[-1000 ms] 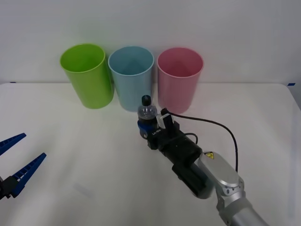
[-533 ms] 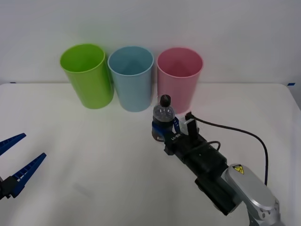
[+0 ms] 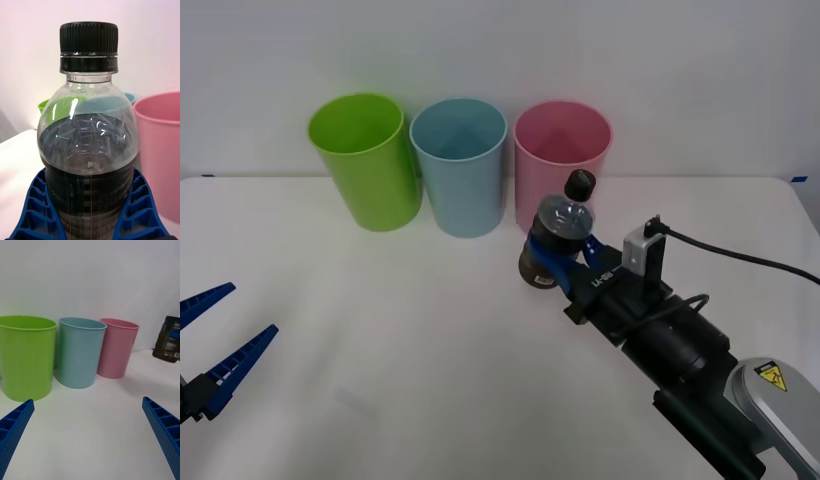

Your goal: Grasp the object on the table and drop it into the matching bin: aluminum can to the light blue bin, PET bottle to the pink bin.

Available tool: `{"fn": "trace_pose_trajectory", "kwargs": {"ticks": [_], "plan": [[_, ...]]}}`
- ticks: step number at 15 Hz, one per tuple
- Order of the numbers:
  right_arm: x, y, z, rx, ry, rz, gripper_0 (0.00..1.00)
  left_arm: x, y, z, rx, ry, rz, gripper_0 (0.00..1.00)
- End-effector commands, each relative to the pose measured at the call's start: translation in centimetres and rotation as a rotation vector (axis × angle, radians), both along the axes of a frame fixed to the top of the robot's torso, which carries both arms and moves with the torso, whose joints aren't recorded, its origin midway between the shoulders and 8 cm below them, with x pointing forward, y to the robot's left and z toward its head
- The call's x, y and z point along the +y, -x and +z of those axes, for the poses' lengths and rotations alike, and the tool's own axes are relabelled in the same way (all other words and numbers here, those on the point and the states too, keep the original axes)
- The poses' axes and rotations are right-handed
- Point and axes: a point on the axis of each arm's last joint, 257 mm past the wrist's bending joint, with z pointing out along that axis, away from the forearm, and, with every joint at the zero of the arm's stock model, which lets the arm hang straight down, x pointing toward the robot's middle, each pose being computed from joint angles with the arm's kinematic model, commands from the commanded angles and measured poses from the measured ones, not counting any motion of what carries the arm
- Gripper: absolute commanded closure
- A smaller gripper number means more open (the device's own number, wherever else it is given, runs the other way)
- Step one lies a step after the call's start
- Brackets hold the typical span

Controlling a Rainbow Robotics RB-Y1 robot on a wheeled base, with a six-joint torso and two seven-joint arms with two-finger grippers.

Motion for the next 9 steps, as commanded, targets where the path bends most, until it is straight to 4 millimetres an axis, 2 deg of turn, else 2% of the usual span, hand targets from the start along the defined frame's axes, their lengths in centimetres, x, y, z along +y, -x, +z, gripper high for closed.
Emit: {"fn": "trace_pose_trajectory", "kwargs": {"ticks": [1,5,7,9], "plan": [[-1.3,0.0,3.4,-0.038,-0.02,0.011,1.0,0.0,0.0,0.0,0.0,0.0,0.0,0.0],[-3.0,-0.8,7.8,-0.069,-0.05,0.033,1.0,0.0,0.0,0.0,0.0,0.0,0.0,0.0],[-4.0,-1.8,10.1,-0.075,-0.068,0.047,1.0,0.0,0.0,0.0,0.0,0.0,0.0,0.0],[-4.7,-3.2,11.6,-0.078,-0.079,0.044,1.0,0.0,0.0,0.0,0.0,0.0,0.0,0.0]]}}
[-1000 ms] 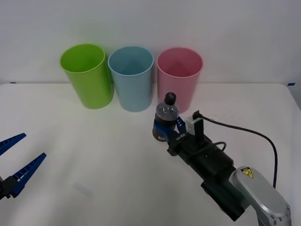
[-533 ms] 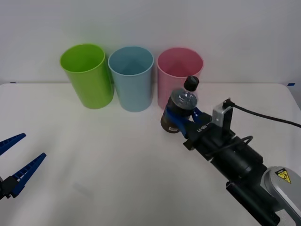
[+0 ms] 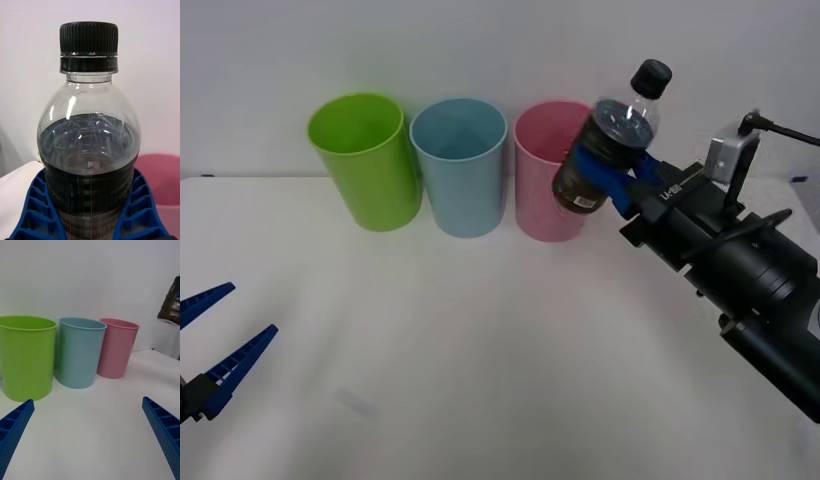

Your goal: Grasp the object on the table and drop it into the matching bin: aluminum can to the light blue bin, PET bottle to the pink bin.

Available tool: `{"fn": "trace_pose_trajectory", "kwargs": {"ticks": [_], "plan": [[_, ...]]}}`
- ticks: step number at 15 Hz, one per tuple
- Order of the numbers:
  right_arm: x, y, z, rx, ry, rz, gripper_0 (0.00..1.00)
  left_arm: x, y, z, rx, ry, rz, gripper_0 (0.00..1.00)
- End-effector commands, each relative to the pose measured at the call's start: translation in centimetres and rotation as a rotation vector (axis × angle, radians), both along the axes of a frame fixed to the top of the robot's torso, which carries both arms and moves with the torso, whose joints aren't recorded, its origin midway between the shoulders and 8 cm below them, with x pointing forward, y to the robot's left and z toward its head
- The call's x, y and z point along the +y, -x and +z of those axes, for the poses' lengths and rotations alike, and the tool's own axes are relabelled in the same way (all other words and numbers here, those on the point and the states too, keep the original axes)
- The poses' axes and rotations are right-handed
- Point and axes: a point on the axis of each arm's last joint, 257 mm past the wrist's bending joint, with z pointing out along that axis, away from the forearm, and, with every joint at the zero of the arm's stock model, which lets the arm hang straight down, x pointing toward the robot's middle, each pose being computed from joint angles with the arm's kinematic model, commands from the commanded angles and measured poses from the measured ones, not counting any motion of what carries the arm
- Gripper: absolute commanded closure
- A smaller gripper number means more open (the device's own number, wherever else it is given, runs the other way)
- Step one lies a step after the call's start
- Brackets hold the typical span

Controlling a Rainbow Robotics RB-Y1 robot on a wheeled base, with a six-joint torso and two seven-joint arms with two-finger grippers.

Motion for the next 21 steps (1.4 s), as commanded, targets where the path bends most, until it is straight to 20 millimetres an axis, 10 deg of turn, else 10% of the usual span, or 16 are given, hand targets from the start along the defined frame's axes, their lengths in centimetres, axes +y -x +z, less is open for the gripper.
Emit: {"fn": "trace_pose_trajectory", "kwargs": {"ticks": [1,12,21], "plan": [[-0.9,-2.3,2.1,-0.007,-0.013,-0.004,1.0,0.0,0.0,0.0,0.0,0.0,0.0,0.0],[-1.7,-15.0,3.4,0.017,-0.01,-0.123,1.0,0.0,0.0,0.0,0.0,0.0,0.0,0.0],[1.7,-18.0,2.1,0.032,0.012,-0.144,1.0,0.0,0.0,0.0,0.0,0.0,0.0,0.0]]}}
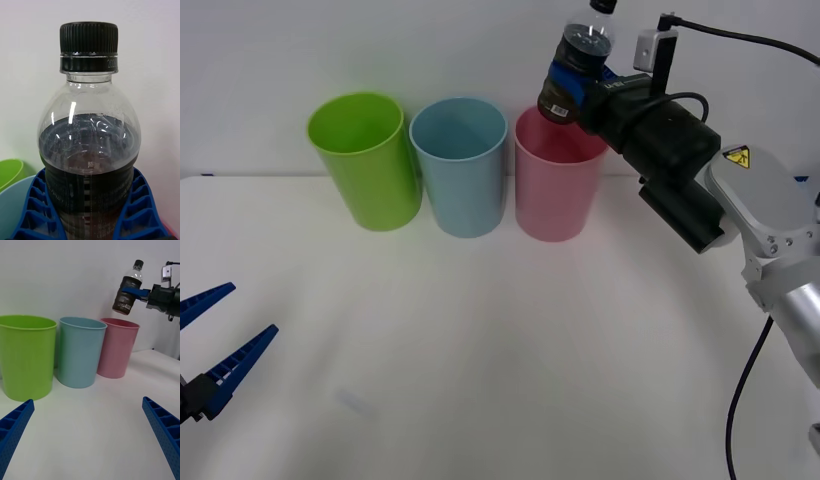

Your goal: Grasp the object on the table and drop it into the matching bin: aluminum can to the light blue bin, PET bottle to the pink bin.

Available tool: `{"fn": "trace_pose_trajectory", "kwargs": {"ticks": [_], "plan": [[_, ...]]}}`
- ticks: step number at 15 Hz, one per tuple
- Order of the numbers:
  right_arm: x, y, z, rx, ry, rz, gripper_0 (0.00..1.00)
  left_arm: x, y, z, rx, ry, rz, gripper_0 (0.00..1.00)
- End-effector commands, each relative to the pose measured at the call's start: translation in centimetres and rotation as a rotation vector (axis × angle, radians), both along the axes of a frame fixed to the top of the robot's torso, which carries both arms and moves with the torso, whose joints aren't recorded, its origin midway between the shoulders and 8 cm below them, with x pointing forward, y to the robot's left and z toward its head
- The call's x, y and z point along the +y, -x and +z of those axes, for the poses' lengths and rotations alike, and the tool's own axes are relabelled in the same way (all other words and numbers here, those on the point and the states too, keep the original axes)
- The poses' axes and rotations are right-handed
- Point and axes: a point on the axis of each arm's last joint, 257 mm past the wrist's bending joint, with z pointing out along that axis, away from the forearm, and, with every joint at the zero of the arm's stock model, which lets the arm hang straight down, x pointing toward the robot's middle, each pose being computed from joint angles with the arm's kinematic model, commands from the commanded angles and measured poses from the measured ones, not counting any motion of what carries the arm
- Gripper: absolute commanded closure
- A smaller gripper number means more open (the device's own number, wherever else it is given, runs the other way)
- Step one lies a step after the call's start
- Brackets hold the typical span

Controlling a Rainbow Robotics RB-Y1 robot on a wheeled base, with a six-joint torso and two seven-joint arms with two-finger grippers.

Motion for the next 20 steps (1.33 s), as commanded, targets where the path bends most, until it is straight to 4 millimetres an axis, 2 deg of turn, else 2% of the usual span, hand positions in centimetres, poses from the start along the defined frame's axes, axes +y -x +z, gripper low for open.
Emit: {"fn": "trace_pose_trajectory", "kwargs": {"ticks": [1,2,3,4,5,13,18,20], "plan": [[0.4,0.0,-0.1,-0.003,0.008,0.001,1.0,0.0,0.0,0.0,0.0,0.0,0.0,0.0],[0.5,0.1,-0.1,-0.007,0.013,0.0,1.0,0.0,0.0,0.0,0.0,0.0,0.0,0.0],[0.5,0.1,-0.1,-0.01,0.016,-0.002,0.86,0.0,0.0,0.0,0.0,0.0,0.0,0.0],[0.5,0.0,-0.1,-0.013,0.022,-0.004,0.35,0.0,0.0,0.0,0.0,0.0,0.0,0.0],[0.5,0.0,-0.1,-0.015,0.025,-0.004,0.0,0.0,0.0,0.0,0.0,0.0,0.0,0.0],[0.0,0.1,-0.2,-0.023,0.041,-0.013,0.0,0.0,0.0,0.0,0.0,0.0,0.0,0.0],[-1.2,2.7,-0.3,-0.051,0.062,-0.003,0.0,0.0,0.0,0.0,0.0,0.0,0.0,0.0],[-2.0,4.5,-0.7,-0.057,0.071,0.007,0.0,0.0,0.0,0.0,0.0,0.0,0.0,0.0]]}}
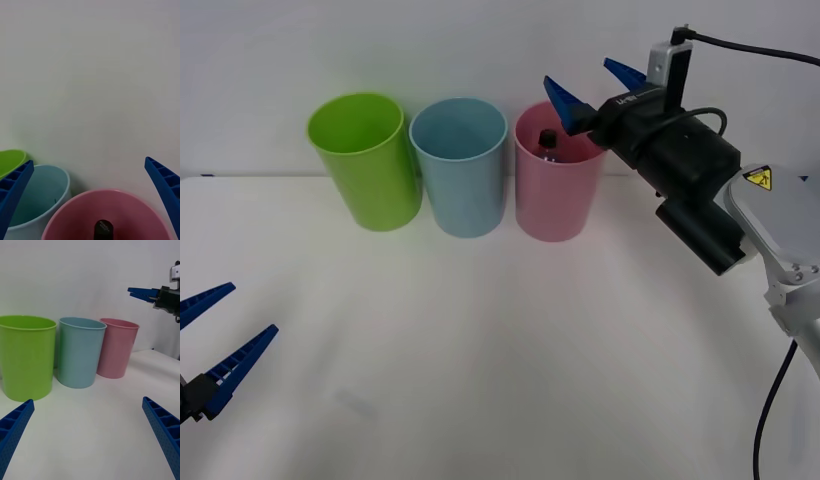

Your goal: Grasp the object on the table and drop it into the matching bin: aluminum can to the light blue bin, PET bottle to the pink bin.

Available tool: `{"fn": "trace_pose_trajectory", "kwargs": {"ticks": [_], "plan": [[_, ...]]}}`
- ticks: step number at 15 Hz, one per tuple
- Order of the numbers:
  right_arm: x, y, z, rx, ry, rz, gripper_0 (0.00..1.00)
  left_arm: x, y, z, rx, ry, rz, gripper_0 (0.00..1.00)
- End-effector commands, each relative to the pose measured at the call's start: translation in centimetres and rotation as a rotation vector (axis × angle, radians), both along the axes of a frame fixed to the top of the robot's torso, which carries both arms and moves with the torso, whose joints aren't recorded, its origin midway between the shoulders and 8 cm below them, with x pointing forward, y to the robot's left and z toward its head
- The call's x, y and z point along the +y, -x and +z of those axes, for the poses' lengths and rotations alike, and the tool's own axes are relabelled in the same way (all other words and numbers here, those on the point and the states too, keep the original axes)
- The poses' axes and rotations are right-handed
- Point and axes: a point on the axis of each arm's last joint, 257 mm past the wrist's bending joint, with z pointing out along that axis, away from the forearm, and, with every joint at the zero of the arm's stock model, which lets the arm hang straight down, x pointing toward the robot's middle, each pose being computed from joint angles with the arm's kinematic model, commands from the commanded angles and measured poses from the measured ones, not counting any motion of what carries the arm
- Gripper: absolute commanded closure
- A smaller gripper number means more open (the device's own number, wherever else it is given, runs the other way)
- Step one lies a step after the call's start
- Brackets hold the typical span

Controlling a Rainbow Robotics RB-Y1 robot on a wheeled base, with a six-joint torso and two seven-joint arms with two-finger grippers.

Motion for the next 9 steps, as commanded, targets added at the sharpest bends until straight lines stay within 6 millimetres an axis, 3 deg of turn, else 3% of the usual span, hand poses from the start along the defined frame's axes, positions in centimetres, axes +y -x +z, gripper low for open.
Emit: {"fn": "trace_pose_trajectory", "kwargs": {"ticks": [1,9], "plan": [[-1.0,2.3,-0.6,-0.003,0.012,0.014,0.0,0.0,0.0,0.0,0.0,0.0,0.0,0.0],[-5.3,10.7,-3.8,0.043,0.065,0.036,0.0,0.0,0.0,0.0,0.0,0.0,0.0,0.0]]}}
